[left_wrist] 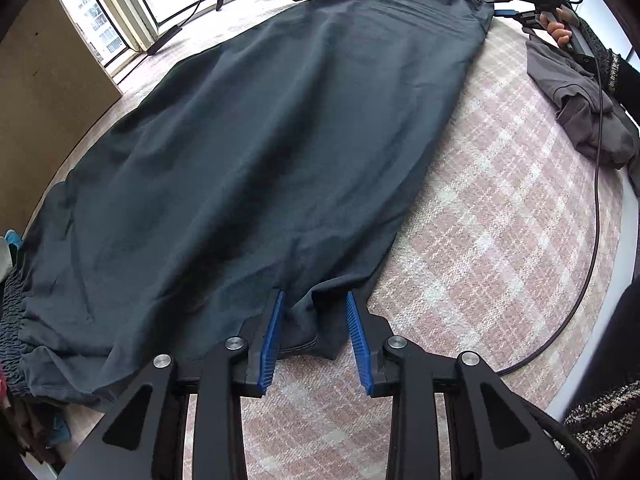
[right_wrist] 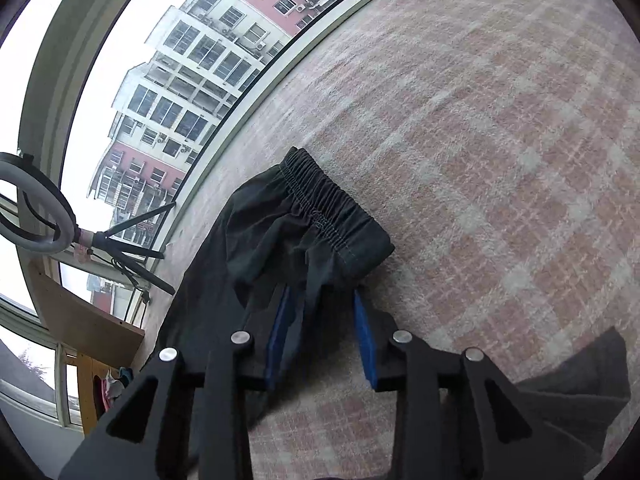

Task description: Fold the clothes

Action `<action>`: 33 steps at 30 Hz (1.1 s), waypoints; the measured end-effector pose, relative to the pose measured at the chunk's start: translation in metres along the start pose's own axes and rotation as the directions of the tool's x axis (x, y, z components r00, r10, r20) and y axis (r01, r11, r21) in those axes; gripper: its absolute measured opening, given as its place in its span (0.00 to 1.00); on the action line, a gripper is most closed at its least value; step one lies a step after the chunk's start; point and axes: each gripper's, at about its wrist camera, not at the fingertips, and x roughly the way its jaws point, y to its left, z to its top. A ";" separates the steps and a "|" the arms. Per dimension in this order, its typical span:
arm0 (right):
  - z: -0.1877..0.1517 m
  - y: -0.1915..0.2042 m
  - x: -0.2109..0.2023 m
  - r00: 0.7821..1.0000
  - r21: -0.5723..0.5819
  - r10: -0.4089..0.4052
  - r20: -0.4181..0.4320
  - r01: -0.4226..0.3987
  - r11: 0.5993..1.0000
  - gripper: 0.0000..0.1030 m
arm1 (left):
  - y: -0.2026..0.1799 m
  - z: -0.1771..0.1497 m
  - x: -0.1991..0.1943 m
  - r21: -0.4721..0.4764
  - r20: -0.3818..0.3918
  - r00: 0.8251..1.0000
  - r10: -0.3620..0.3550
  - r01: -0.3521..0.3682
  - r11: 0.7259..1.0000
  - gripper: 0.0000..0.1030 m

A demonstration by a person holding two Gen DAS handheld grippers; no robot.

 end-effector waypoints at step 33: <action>0.085 0.055 0.057 0.982 -0.483 -0.169 -0.083 0.109 0.869 0.16 | 0.001 0.099 -0.018 0.030 0.000 0.999 -0.039 0.039 0.999 0.36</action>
